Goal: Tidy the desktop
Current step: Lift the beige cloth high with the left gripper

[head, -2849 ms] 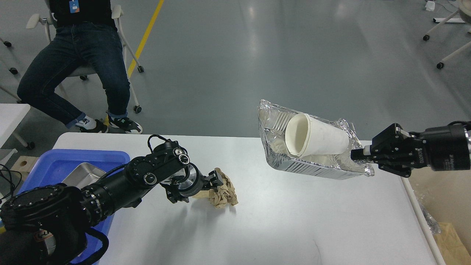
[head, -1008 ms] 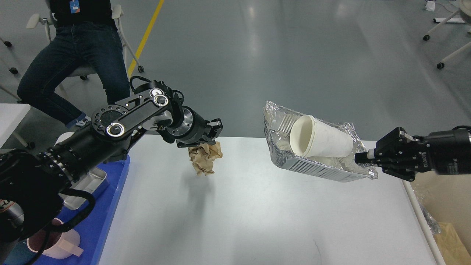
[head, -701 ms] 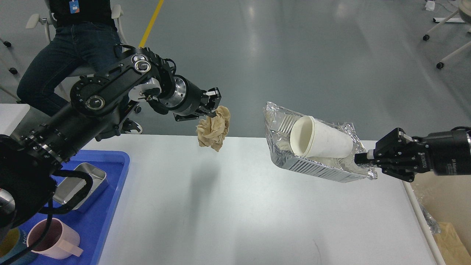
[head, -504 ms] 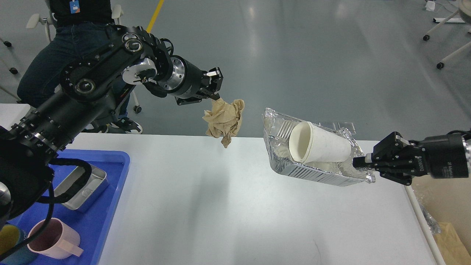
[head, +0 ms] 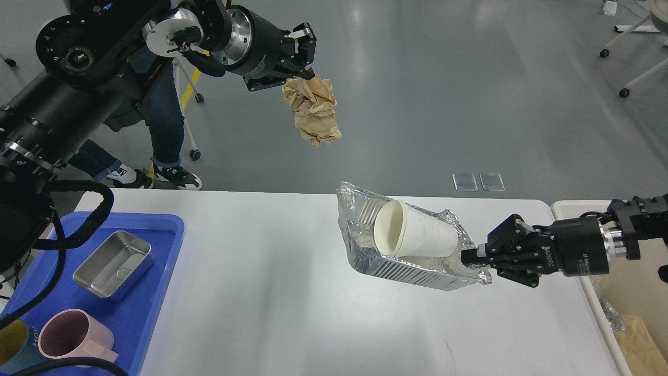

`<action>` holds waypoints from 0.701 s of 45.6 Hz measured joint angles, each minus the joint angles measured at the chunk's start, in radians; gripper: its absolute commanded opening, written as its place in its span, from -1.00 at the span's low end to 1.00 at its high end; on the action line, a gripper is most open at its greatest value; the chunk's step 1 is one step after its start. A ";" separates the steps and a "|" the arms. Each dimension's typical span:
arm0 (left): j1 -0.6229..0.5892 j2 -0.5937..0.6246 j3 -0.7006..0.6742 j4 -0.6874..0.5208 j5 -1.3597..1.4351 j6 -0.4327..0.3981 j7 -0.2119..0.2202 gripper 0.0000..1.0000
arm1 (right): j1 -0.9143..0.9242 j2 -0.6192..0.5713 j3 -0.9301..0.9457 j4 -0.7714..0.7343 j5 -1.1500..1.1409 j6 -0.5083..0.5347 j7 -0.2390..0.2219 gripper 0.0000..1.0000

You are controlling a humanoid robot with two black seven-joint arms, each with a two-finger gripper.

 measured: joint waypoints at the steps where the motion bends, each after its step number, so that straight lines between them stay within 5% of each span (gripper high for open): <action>1: -0.003 0.000 0.000 0.000 0.000 0.000 0.000 -1.00 | -0.003 0.004 0.004 0.000 0.006 0.000 0.000 -1.00; 32: -0.125 -0.050 0.011 0.009 -0.061 0.035 0.015 -1.00 | -0.042 0.117 0.033 -0.018 -0.052 -0.031 -0.007 -1.00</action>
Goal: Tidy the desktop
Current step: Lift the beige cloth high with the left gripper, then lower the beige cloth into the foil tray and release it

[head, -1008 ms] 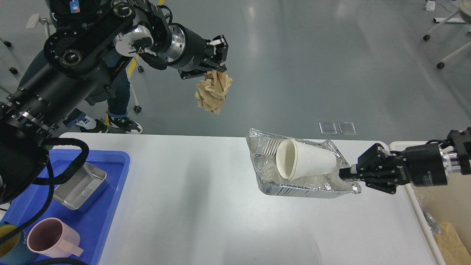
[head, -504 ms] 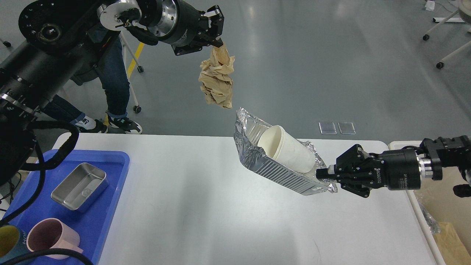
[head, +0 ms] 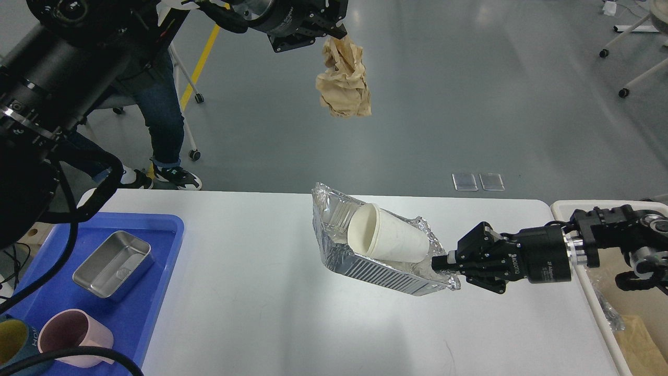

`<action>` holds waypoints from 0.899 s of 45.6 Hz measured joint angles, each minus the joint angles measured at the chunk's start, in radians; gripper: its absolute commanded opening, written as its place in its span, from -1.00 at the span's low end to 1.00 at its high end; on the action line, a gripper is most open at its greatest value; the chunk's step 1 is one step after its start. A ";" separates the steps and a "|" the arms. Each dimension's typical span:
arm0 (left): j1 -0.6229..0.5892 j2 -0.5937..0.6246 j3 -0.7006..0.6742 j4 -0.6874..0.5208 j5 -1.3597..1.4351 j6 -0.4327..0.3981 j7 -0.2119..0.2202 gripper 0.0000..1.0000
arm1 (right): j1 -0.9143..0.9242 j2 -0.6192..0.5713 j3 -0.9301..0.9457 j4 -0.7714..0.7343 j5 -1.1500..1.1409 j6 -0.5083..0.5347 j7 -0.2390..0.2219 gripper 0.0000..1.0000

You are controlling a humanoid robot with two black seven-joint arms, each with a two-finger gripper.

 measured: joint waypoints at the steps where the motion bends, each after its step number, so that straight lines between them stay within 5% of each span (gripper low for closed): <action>1: 0.004 -0.002 0.001 0.000 0.000 -0.001 0.002 -1.00 | -0.001 0.002 -0.001 0.000 -0.011 -0.004 0.000 -1.00; 41: 0.103 -0.151 0.042 0.000 0.003 -0.047 0.026 -1.00 | -0.003 -0.003 -0.004 -0.032 -0.145 -0.135 -0.062 -1.00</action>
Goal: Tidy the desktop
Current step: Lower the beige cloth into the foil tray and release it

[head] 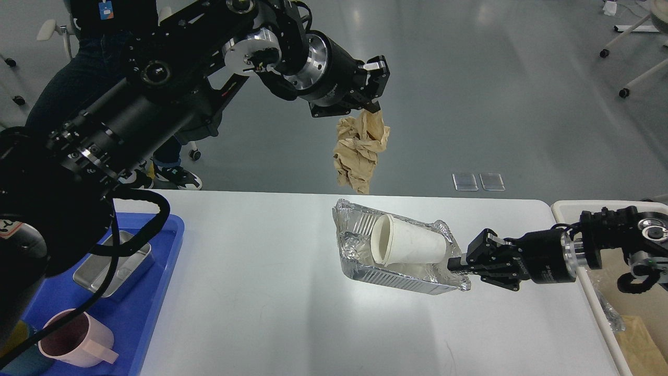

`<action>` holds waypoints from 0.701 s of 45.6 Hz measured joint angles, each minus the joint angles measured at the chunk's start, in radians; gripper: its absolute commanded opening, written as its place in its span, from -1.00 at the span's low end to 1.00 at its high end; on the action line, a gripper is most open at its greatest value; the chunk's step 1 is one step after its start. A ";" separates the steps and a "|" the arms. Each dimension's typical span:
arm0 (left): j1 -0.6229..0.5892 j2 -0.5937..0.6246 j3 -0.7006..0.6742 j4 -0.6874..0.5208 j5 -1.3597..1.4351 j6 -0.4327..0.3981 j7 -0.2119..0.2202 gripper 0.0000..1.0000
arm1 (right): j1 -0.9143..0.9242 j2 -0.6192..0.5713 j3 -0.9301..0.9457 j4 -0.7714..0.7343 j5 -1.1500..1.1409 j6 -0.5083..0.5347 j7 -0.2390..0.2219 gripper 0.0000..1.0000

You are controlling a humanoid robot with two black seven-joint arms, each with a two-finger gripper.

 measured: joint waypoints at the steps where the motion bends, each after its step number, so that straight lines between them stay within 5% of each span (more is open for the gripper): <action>1: 0.001 -0.004 0.000 0.000 0.001 0.000 0.000 -1.00 | 0.001 0.000 0.000 -0.005 0.000 -0.001 -0.001 -1.00; 32: -0.041 -0.074 -0.013 0.000 -0.001 0.010 0.003 -1.00 | 0.004 0.011 0.000 -0.062 -0.020 -0.007 -0.009 -1.00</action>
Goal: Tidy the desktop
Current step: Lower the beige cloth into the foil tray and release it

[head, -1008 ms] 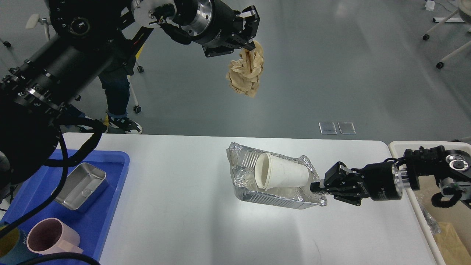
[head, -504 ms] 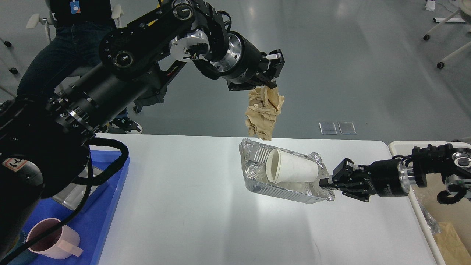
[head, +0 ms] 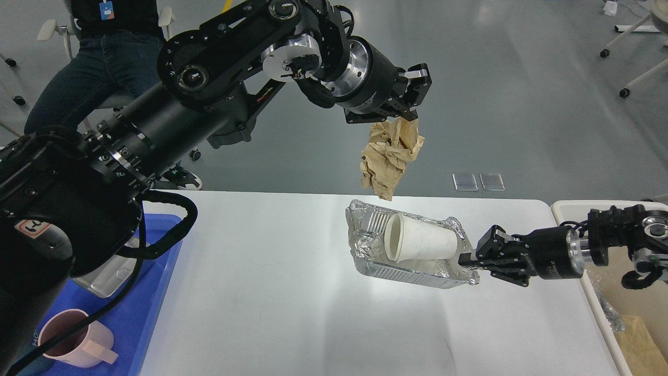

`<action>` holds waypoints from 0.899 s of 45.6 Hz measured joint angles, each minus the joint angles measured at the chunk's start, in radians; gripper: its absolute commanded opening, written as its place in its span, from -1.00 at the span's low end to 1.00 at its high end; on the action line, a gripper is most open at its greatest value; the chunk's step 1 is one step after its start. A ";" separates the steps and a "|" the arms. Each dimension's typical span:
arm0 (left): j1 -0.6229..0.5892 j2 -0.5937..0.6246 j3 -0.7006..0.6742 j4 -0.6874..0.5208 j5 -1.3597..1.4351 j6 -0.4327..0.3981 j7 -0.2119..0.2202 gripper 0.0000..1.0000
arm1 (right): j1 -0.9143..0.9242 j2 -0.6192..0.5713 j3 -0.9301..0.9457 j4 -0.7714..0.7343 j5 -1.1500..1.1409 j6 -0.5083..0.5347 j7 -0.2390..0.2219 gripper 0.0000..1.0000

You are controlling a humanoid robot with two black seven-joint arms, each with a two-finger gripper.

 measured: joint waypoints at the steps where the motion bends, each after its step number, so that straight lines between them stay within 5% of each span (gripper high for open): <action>1: -0.004 -0.001 -0.002 0.000 -0.001 0.000 0.000 -1.00 | 0.000 0.000 0.000 0.000 0.000 0.000 0.000 -1.00; 41: -0.015 -0.065 0.001 -0.003 -0.002 0.002 0.008 -1.00 | -0.005 -0.007 0.021 -0.062 0.003 -0.006 0.001 -1.00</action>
